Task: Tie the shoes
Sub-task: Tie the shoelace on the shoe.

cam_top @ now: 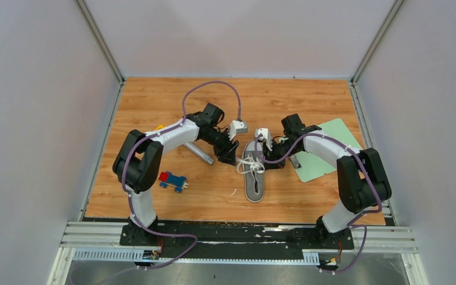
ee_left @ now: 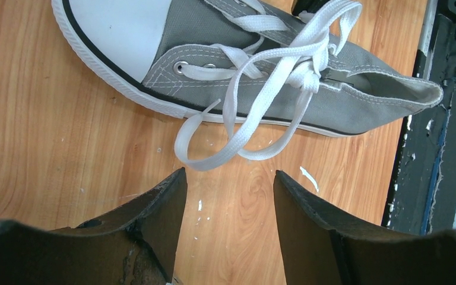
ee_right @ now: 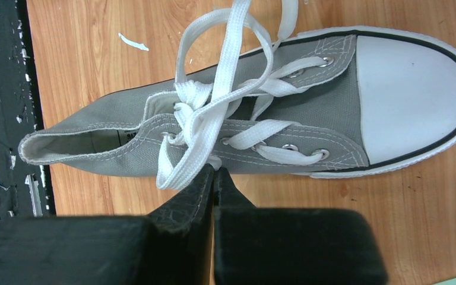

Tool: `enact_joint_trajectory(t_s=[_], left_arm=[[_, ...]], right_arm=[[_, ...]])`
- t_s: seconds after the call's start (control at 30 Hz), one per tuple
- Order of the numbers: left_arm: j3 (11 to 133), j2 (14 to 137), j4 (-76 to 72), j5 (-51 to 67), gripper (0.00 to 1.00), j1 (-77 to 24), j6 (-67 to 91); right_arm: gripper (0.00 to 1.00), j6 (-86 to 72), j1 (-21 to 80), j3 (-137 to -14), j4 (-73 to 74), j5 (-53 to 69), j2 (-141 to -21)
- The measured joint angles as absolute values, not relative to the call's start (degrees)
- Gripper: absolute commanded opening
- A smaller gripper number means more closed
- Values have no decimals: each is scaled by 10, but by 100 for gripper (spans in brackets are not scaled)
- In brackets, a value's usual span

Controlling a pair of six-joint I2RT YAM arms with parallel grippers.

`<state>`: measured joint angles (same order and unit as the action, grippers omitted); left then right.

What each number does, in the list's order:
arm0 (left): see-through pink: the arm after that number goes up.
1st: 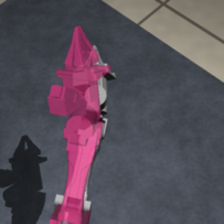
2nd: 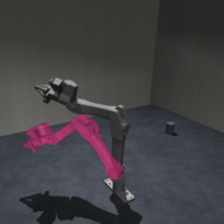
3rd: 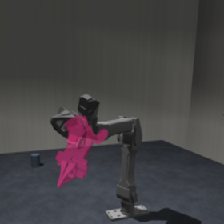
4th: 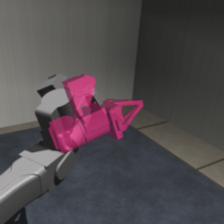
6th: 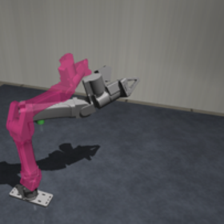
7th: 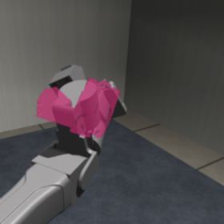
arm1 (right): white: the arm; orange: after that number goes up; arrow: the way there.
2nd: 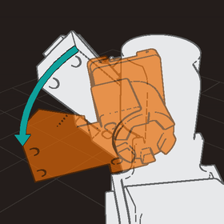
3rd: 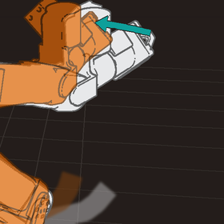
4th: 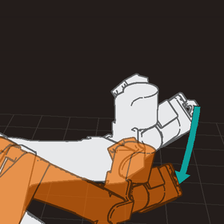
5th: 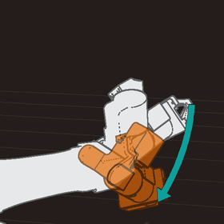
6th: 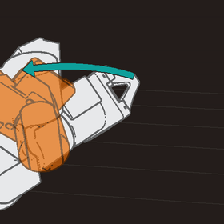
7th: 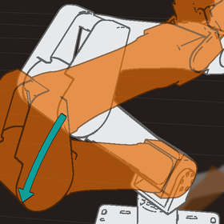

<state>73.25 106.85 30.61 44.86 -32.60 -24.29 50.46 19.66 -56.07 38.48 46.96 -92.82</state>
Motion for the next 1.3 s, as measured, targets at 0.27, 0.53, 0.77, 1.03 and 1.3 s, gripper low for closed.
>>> enact_joint_trajectory(t_s=[0.27,0.53,0.77,1.03,1.3], left_arm=[[740,1068,315,445,63,-326,-266],[755,1071,317,443,63,-326,-293],[768,1094,300,439,63,-326,-316],[813,1119,294,458,60,-326,-383],[861,1164,339,490,51,-335,-446]], right_arm=[[0,524,168,-532,402,425,-875],[0,533,145,-520,412,384,-857],[0,532,144,-519,416,379,-857],[0,530,144,-520,422,380,-859],[0,525,144,-522,424,382,-862]])
